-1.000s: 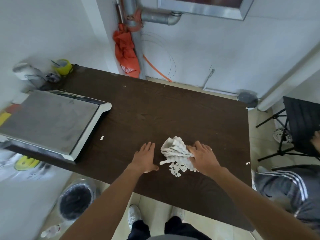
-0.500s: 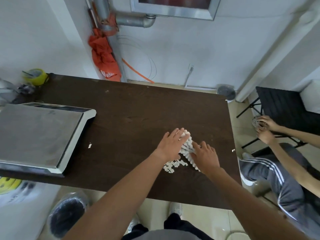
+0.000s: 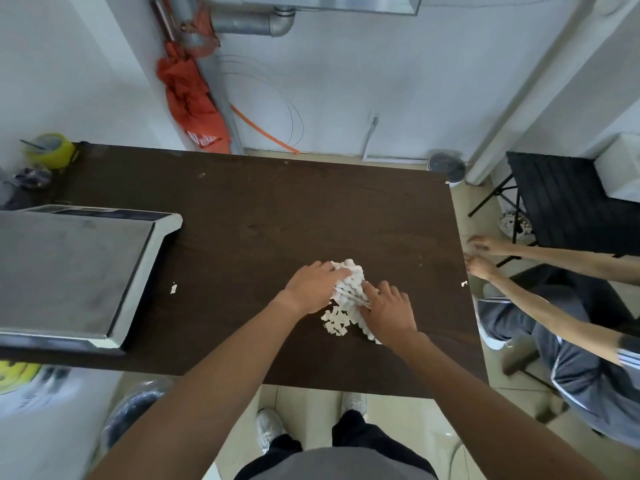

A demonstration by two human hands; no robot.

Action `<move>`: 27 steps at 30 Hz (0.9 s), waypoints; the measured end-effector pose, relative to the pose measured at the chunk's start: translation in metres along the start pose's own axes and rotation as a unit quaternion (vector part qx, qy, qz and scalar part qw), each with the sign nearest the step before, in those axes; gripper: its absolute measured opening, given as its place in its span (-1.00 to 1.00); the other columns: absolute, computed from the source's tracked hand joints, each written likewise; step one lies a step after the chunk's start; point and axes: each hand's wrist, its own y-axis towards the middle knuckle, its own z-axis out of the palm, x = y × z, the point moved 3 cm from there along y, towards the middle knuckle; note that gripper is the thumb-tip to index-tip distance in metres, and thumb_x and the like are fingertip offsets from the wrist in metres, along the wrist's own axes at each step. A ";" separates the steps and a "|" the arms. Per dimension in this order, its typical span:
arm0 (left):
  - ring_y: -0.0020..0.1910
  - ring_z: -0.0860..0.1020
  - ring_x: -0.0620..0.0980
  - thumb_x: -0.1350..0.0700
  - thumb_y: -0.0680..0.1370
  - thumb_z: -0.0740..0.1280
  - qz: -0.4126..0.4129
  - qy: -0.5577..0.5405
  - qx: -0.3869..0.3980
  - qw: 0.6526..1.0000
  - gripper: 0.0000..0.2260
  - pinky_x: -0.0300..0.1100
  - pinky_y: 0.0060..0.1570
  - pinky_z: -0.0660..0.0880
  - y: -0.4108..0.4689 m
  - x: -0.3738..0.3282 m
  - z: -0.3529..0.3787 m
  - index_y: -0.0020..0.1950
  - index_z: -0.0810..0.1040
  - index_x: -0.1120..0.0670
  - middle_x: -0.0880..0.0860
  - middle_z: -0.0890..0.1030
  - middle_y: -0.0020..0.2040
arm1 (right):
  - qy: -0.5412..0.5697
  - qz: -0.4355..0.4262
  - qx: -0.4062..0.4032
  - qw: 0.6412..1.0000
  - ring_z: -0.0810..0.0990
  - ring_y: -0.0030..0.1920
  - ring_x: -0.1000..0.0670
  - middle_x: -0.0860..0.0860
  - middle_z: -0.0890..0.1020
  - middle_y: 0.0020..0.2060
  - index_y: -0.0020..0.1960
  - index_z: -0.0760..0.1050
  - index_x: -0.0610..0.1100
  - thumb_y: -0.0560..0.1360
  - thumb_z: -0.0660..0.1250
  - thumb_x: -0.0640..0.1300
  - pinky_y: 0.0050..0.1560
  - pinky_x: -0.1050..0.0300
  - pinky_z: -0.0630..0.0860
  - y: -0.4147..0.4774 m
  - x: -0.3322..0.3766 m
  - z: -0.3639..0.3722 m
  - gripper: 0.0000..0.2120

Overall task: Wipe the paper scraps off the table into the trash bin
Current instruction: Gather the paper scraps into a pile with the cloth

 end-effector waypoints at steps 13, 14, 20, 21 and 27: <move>0.24 0.50 0.00 0.07 0.62 0.35 -0.075 -0.086 -0.062 0.992 -0.48 -0.04 0.18 0.56 -0.081 0.024 0.037 0.53 0.27 -0.15 -0.01 0.45 0.33 | 0.010 -0.095 0.008 0.995 0.46 0.16 -0.10 -0.04 0.45 0.17 0.50 0.21 0.07 0.59 0.17 0.14 0.21 -0.02 0.36 -0.021 0.047 0.017 -0.49; 0.22 0.51 -0.01 0.07 0.61 0.36 -0.074 -0.086 -0.071 0.991 -0.48 -0.07 0.16 0.56 -0.087 0.023 0.040 0.52 0.27 -0.15 -0.01 0.46 0.31 | 0.013 -0.097 0.008 0.995 0.46 0.16 -0.09 -0.03 0.45 0.17 0.50 0.21 0.07 0.59 0.17 0.14 0.22 -0.02 0.36 -0.025 0.049 0.019 -0.49; 0.16 0.53 -0.03 0.07 0.59 0.39 -0.068 -0.073 -0.104 0.990 -0.52 -0.11 0.08 0.59 -0.097 0.019 0.031 0.45 0.31 -0.15 -0.02 0.48 0.23 | 0.029 -0.103 -0.025 0.994 0.47 0.20 -0.07 -0.02 0.48 0.20 0.50 0.24 0.09 0.59 0.18 0.10 0.28 0.00 0.35 -0.035 0.052 0.014 -0.51; 0.15 0.54 -0.03 0.08 0.59 0.39 -0.071 -0.068 -0.116 0.988 -0.52 -0.12 0.07 0.59 -0.095 0.020 0.025 0.45 0.32 -0.14 -0.01 0.48 0.23 | 0.027 -0.107 -0.036 0.993 0.47 0.20 -0.07 -0.01 0.48 0.19 0.50 0.24 0.09 0.58 0.20 0.09 0.29 0.00 0.35 -0.030 0.053 0.008 -0.50; 0.05 0.57 -0.03 0.10 0.57 0.41 -0.115 -0.017 -0.173 0.978 -0.53 -0.16 -0.04 0.60 -0.092 0.034 -0.011 0.45 0.36 -0.06 0.03 0.51 0.17 | -0.021 -0.144 -0.091 0.985 0.47 0.22 -0.08 -0.01 0.50 0.18 0.51 0.23 0.06 0.57 0.24 0.04 0.39 -0.03 0.28 0.004 0.072 -0.035 -0.47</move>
